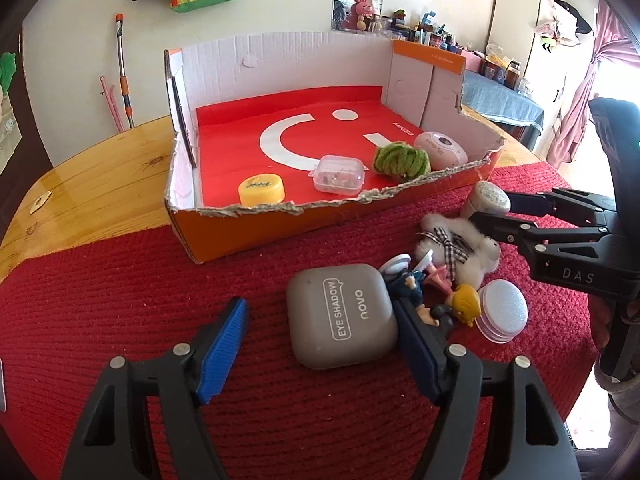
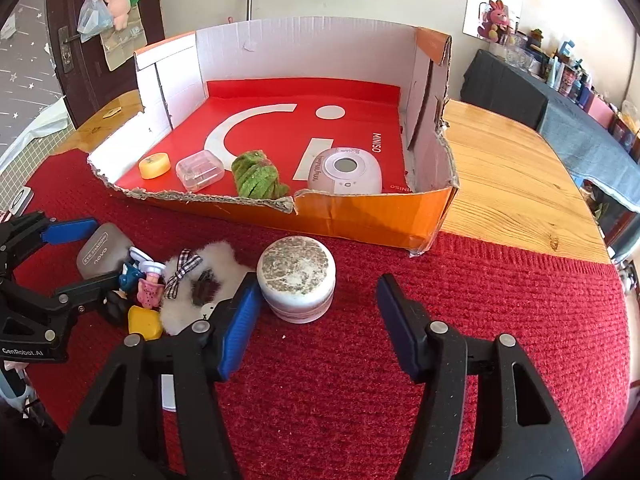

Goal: Organize objects
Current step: 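Grasp the white cream jar with the right gripper while the left grasps the grey case, then carry the cream jar and grey case into the orange box with both grippers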

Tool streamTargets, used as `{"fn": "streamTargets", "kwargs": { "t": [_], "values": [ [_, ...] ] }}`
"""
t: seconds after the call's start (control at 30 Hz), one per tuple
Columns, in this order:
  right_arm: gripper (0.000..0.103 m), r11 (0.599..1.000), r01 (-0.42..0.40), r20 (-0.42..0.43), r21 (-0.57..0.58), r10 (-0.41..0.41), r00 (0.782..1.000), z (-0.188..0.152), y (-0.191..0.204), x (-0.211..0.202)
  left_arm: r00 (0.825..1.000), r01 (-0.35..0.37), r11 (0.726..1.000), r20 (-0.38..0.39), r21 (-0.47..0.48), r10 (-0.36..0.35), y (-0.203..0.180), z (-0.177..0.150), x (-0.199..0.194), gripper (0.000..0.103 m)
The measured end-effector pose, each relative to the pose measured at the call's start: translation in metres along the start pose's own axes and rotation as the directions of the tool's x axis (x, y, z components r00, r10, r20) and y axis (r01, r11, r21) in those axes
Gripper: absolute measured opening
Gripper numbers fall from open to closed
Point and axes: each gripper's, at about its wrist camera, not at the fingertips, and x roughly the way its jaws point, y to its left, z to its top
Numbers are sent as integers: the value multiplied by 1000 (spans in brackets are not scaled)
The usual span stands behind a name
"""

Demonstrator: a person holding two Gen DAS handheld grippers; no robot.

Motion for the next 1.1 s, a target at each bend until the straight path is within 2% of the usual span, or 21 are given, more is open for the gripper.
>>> {"fn": "streamTargets", "kwargs": {
  "t": [0.23,0.33,0.53,0.87,1.1],
  "values": [
    [36,998,-63,15,29,62,998,-1,-2,1,1000,21,999,5,-29,-20,3,0,-1,73],
    [36,997,-69,28,31,68,997,-2,-2,0,999,34,999,19,-22,-33,1,0,-3,54],
    [36,997,-69,67,23,68,995,-3,0,-11,998,61,998,33,-20,-60,-4,-3,-11,54],
    [36,995,-100,122,-11,100,987,-2,12,-45,990,65,998,127,-8,-64,-9,3,-48,54],
    [36,993,-117,121,-16,118,986,-3,15,-49,989,65,998,135,-6,-63,-10,3,-53,54]
  ]
}}
